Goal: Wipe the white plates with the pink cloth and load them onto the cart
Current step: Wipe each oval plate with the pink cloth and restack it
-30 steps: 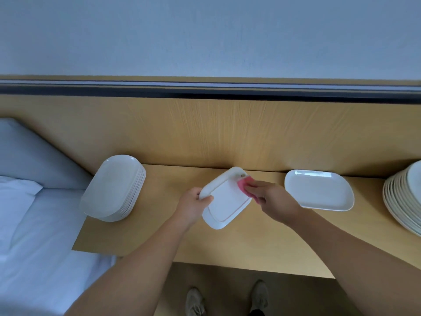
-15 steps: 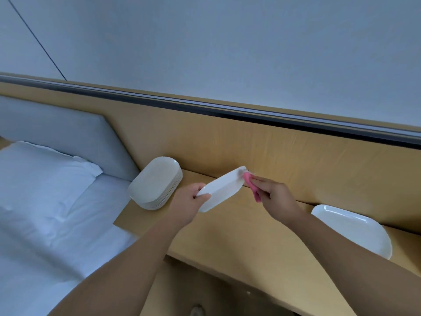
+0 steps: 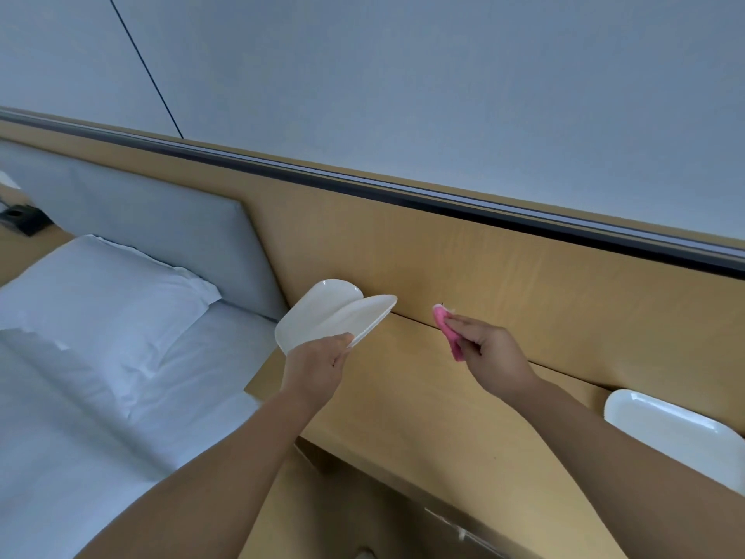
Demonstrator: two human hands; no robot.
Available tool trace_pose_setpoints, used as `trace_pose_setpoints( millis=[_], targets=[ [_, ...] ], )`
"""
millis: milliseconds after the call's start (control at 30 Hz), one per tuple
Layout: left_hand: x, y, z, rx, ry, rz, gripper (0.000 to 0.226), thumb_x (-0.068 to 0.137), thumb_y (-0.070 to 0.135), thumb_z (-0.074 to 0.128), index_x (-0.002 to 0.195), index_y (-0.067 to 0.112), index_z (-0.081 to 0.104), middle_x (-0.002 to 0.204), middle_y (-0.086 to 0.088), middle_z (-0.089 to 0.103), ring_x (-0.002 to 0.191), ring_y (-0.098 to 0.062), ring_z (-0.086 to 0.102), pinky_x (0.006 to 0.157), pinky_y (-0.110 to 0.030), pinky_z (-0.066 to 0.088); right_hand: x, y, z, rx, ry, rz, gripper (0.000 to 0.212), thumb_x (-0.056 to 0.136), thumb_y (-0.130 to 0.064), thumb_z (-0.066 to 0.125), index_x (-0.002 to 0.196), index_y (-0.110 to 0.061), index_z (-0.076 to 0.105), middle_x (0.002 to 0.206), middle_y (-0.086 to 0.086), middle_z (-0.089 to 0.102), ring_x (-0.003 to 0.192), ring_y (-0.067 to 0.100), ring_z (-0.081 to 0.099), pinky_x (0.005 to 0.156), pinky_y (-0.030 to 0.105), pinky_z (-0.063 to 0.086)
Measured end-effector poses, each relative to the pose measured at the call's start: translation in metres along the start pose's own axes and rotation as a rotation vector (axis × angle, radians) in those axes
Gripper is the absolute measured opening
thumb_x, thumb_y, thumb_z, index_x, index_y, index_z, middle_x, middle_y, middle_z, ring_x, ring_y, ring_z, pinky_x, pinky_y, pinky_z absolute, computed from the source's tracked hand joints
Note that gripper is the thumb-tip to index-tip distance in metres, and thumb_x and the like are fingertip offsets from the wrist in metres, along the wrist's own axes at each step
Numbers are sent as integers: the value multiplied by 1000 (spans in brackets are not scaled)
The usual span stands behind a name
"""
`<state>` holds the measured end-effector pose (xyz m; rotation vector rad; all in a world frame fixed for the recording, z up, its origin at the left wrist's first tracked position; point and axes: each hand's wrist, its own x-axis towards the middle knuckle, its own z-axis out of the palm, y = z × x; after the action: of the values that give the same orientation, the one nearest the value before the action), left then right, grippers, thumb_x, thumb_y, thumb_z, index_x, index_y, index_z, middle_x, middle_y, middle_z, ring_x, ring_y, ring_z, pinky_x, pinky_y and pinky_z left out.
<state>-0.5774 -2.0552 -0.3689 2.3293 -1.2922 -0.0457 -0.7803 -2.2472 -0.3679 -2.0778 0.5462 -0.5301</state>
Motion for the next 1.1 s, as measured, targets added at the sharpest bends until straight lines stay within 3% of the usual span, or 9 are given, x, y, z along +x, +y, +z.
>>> trace_pose_setpoints(
  millis=[133, 200, 300, 500, 600, 767, 867, 967, 1100],
  targets=[
    [5, -29, 0, 26, -55, -26, 25, 97, 14, 50, 114, 14, 69, 105, -4, 72, 101, -25, 66, 80, -33, 50, 10, -6, 22, -4, 10, 23, 37, 100, -3, 47, 131, -19, 60, 104, -30, 63, 134, -7, 36, 107, 2, 20],
    [9, -41, 0, 47, -146, -47, 32, 100, 15, 46, 127, 17, 62, 121, -1, 67, 113, -23, 60, 92, -33, 48, 15, -8, 33, -24, 11, 27, 35, 101, -5, 47, 129, -20, 62, 85, -39, 58, 135, -5, 38, 108, 3, 20],
    [18, -55, 2, 127, -265, -45, 39, 101, 17, 40, 140, 21, 50, 137, 2, 56, 126, -21, 51, 102, -34, 44, 23, -13, 48, -21, 18, 38, 34, 101, -7, 47, 129, -20, 63, 81, -41, 56, 135, -2, 39, 109, 5, 20],
    [36, -80, 21, 289, -402, 26, 33, 94, 12, 46, 126, 20, 52, 116, 4, 60, 105, -17, 59, 82, -34, 53, 27, -19, 70, 9, 58, 86, 29, 102, -13, 48, 122, -19, 68, 74, -22, 63, 133, -4, 40, 112, 8, 19],
    [42, -90, 27, 327, -417, 82, 31, 95, 8, 45, 123, 18, 53, 115, 5, 58, 105, -14, 58, 74, -30, 51, 25, -18, 76, -29, 64, 93, 32, 102, -10, 47, 127, -19, 65, 74, -32, 59, 134, 0, 42, 109, 5, 19],
    [46, -103, 36, 303, -438, 90, 28, 102, 18, 36, 122, 17, 56, 120, 5, 57, 108, -15, 56, 82, -32, 51, 20, -14, 83, -99, 87, 124, 39, 101, -3, 46, 131, -23, 61, 77, -36, 57, 133, 8, 47, 103, -1, 19],
    [47, -107, 40, 284, -438, 43, 28, 102, 23, 36, 117, 18, 58, 115, 5, 59, 102, -16, 57, 77, -29, 48, 17, -14, 86, -116, 101, 156, 42, 100, 0, 46, 131, -23, 61, 76, -39, 52, 110, 23, 61, 91, -5, 23],
    [52, -108, 40, 265, -432, 29, 25, 99, 28, 39, 111, 18, 59, 107, 5, 60, 95, -16, 57, 73, -28, 46, 14, -12, 85, -125, 116, 144, 39, 101, -4, 47, 131, -23, 61, 78, -42, 52, 104, 35, 60, 86, -6, 23],
    [57, -87, 40, 213, -363, 76, 23, 97, 32, 44, 109, 16, 56, 100, 4, 60, 91, -18, 58, 74, -32, 50, 7, -8, 79, -91, 149, 165, 36, 101, -7, 47, 130, -23, 62, 76, -41, 54, 104, 38, 58, 81, -4, 25]
  ],
)
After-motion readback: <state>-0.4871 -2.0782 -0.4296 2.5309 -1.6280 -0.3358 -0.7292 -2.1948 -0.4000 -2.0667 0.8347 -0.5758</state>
